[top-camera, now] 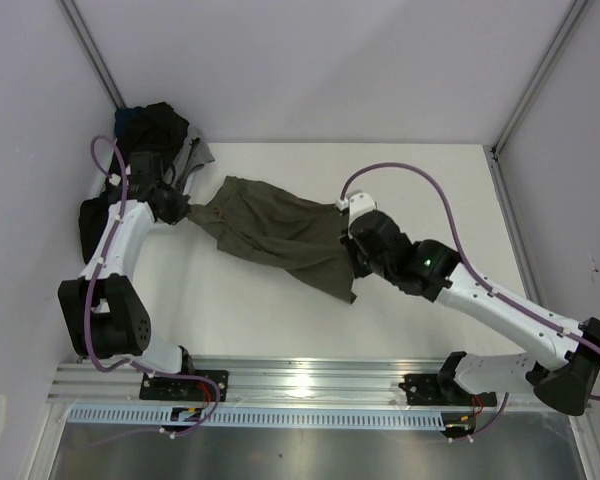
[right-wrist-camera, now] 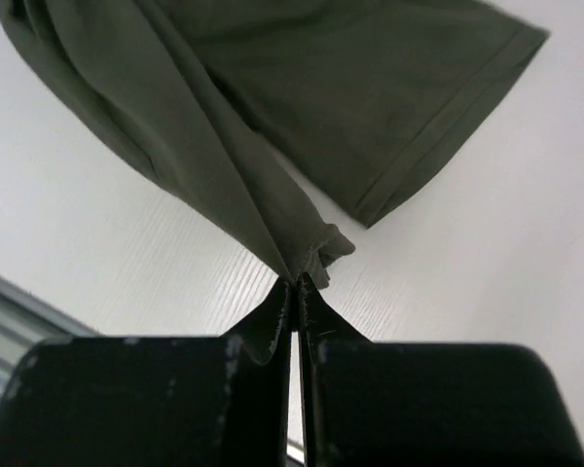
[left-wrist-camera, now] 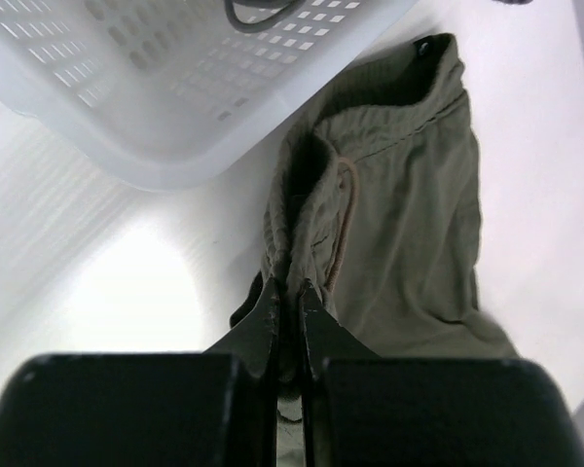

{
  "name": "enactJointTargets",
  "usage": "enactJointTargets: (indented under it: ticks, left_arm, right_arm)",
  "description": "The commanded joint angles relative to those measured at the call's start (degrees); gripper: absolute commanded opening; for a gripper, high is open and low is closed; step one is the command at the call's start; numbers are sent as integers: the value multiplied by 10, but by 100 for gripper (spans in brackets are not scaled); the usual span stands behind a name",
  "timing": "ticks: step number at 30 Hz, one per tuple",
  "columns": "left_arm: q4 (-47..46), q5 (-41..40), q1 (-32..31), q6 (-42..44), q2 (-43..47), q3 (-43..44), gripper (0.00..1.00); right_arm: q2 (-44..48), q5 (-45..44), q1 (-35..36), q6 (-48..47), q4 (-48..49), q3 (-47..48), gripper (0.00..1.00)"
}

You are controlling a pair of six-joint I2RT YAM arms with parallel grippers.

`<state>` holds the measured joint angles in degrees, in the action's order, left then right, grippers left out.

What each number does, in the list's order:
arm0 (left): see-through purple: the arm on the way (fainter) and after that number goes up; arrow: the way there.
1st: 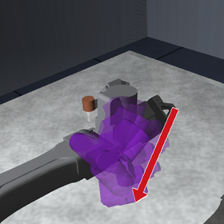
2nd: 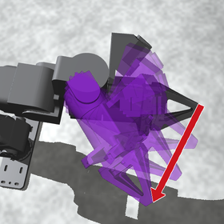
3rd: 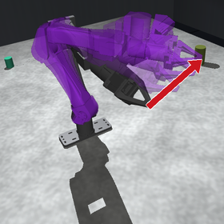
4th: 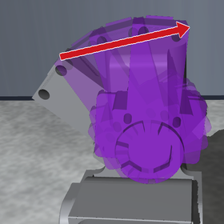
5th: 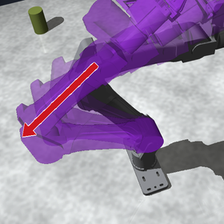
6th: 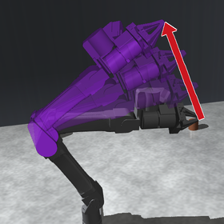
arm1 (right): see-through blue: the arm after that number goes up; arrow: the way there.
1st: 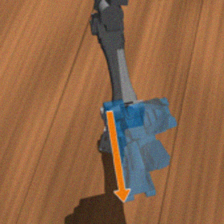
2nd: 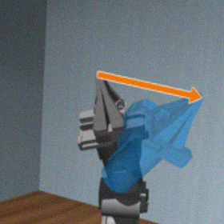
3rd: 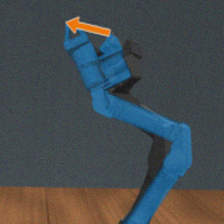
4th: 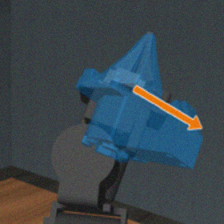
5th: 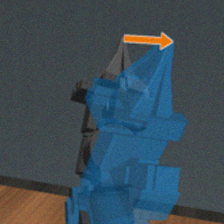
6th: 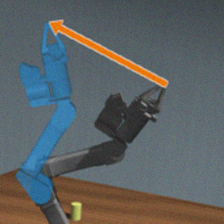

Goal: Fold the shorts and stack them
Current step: Fold the shorts

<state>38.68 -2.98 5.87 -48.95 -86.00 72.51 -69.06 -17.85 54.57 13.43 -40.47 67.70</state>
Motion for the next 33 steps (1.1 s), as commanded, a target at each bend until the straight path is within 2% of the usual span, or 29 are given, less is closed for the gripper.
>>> enactJointTargets:
  ticks: [1,5,10,15,33]
  left_arm:
    - [-23,24,7,-58,-5,27,0]
    - [-66,62,8,-100,-32,25,0]
    - [-106,106,7,-163,-67,38,0]
    - [-142,105,7,-212,-92,60,0]
    - [-217,126,-8,-313,-170,119,0]
  right_arm:
    - [-24,17,-52,-40,-1,50,0]
    - [-52,68,-132,-58,21,66,0]
    - [-102,114,-197,-81,52,95,0]
    - [-156,141,-248,-89,68,134,0]
    - [-273,188,-324,-86,138,188,0]
